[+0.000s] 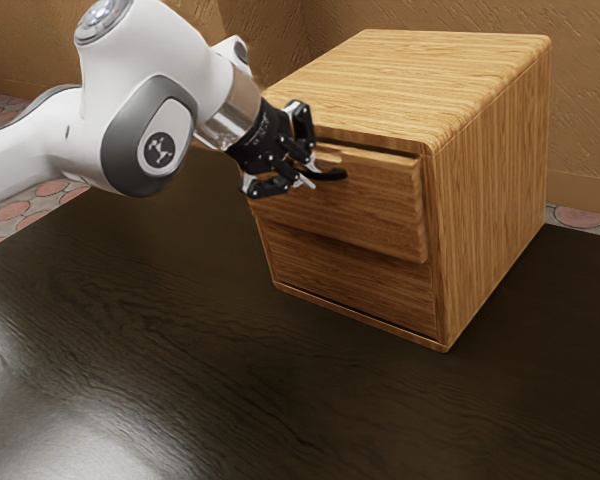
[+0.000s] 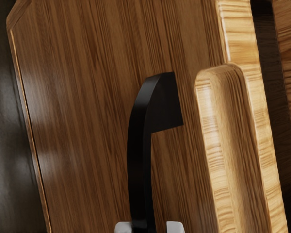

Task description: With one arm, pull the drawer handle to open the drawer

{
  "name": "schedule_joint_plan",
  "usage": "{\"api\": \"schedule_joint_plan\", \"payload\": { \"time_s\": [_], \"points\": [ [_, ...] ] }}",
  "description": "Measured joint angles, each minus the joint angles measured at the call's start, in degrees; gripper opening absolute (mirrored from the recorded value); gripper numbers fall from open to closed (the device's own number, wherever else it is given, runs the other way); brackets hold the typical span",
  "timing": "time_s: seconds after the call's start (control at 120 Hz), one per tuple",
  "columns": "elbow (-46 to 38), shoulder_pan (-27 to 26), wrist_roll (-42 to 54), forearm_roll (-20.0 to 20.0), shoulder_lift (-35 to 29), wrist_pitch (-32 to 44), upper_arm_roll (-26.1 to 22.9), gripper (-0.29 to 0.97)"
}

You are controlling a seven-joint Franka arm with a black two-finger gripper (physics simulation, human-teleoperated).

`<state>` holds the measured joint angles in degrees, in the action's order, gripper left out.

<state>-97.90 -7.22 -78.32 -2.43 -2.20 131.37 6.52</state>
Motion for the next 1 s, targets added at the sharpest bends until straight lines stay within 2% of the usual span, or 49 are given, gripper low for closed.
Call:
{"api": "schedule_joint_plan", "payload": {
  "time_s": [0.208,0.458,0.842,1.0],
  "points": [
    [-2.25,-0.33,0.19,0.17,-1.52,-0.75,0.38,-0.07],
    [-7.02,0.87,0.50,0.17,-6.70,-0.93,1.62,-0.07],
    [-9.04,0.84,0.83,0.15,-8.89,-1.38,1.70,-0.07],
    [-12.14,0.48,0.88,0.16,-12.28,-1.42,1.72,-0.06]
  ]
}}
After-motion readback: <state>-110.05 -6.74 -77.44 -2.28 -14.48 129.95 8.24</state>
